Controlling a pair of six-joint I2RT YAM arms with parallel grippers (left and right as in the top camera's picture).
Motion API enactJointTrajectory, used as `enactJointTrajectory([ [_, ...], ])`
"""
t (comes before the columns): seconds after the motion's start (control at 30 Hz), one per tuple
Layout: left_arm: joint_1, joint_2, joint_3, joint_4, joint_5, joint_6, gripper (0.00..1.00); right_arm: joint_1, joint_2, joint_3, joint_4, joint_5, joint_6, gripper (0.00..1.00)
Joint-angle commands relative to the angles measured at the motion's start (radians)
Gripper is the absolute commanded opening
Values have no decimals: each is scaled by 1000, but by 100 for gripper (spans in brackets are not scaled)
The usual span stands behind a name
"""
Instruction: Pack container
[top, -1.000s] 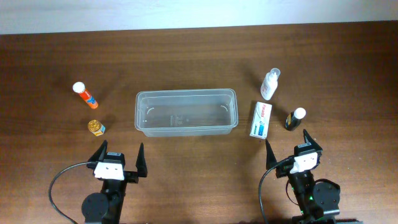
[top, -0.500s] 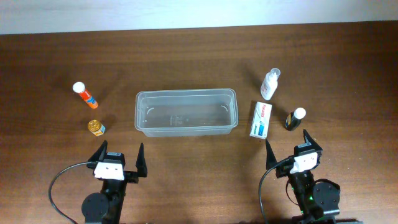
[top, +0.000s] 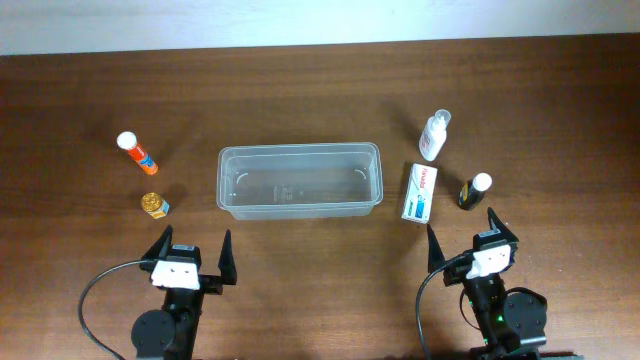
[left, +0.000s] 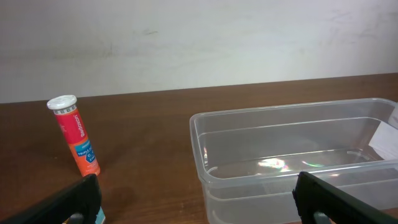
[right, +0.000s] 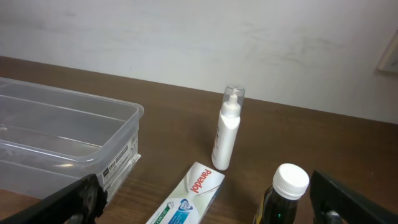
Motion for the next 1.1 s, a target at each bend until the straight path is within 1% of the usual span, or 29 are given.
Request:
enactJointTrajectory([
  [0.0, -4, -7, -8, 2, -7, 16, 99, -4, -11, -5, -5, -13, 4, 98],
  [0.37, -4, -7, -8, 2, -8, 15, 99, -4, -11, -5, -5, -11, 3, 98],
  [0.47, -4, -7, -8, 2, -8, 16, 99, -4, -11, -5, 3, 45, 3, 98],
  [0.73, -4, -7, -8, 2, -8, 16, 99, -4, -11, -1, 53, 6, 14, 98],
  [0.83, -4, -7, -8, 2, -7, 15, 100, -4, -7, 33, 37, 1, 45, 99],
  [0.93, -4, -7, -8, 2, -8, 15, 99, -4, 24, 87, 23, -14, 45, 99],
  [1.0, -4, -7, -8, 2, -7, 15, 99, -4, 72, 145, 4, -14, 45, 98],
  [1.07, -4, -7, -8, 2, -8, 15, 99, -4, 171, 246, -33, -16, 45, 98],
])
